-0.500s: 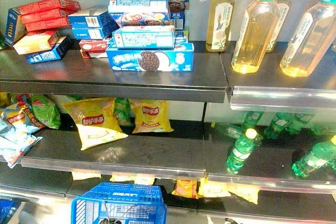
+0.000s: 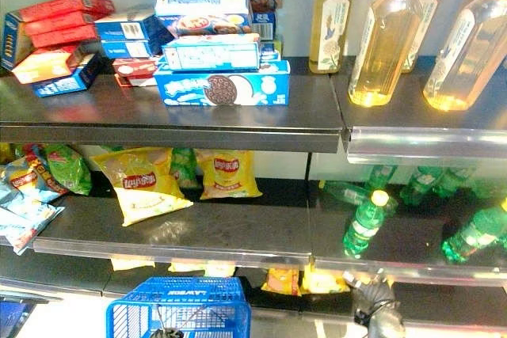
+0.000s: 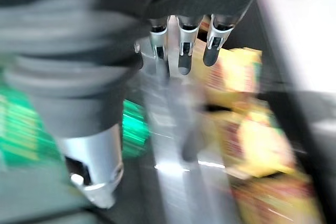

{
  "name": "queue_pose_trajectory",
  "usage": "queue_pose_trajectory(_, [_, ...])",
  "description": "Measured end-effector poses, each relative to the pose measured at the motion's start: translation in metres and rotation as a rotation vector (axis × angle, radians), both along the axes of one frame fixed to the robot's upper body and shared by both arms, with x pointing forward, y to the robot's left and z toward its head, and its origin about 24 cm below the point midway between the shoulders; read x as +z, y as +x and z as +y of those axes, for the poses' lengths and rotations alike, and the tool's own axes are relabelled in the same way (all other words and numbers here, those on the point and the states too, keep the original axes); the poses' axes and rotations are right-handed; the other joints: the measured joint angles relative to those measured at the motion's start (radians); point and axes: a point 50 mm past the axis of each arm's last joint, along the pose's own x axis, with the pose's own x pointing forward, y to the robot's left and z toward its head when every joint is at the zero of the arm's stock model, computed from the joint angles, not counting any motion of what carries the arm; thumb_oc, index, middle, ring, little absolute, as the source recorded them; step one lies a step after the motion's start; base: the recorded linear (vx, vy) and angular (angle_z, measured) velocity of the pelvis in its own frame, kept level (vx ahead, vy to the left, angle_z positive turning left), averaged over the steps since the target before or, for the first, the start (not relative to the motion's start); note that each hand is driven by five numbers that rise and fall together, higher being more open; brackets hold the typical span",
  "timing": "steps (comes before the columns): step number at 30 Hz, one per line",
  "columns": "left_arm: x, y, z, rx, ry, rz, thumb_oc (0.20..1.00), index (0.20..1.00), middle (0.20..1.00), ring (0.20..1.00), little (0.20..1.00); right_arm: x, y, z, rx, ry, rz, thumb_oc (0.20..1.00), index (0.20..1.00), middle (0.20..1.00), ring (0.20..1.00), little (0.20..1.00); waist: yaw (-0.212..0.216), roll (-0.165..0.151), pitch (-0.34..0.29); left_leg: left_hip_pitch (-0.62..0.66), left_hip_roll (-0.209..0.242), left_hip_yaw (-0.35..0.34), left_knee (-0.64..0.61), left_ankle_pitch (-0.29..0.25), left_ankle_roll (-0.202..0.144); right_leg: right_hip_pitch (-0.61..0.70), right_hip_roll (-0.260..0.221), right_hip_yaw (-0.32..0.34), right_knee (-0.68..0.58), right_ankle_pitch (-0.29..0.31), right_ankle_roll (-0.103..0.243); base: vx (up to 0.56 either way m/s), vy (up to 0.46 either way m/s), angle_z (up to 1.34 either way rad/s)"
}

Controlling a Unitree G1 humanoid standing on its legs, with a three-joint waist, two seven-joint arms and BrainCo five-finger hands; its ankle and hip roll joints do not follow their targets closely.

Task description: Pick up the snacks into the basket

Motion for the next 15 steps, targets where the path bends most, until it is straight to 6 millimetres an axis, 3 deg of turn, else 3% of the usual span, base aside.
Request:
queue_pose_trajectory(5, [0.001,0.003,-0.002,0.002,0.006,-0.014,0.2,0.2,0.2,0.2,0.2,0.045,0.029,-0.015,-0.09,-0.121,-0.221,1.0,1.0,1.0,1.0,1.0,0.001,-0.001,0.002,0.0,0.001,0.0,-0.001,0.0,0.0,0.0,0.001,0.001,0.0,0.0,0.0,0.0,0.0,0.0])
queue_pose_trajectory(15, [0.001,0.005,-0.002,0.006,0.012,-0.023,0.2,0.2,0.2,0.2,0.2,0.059,0.038,-0.016,-0.131,-0.182,-0.28,1.0,1.0,1.0,1.0,1.0,0.003,0.0,0.014,0.0,0.0,0.0,0.0,0.0,0.0,0.0,0.001,0.001,0.0,0.0,0.0,0.0,0.0,0.0])
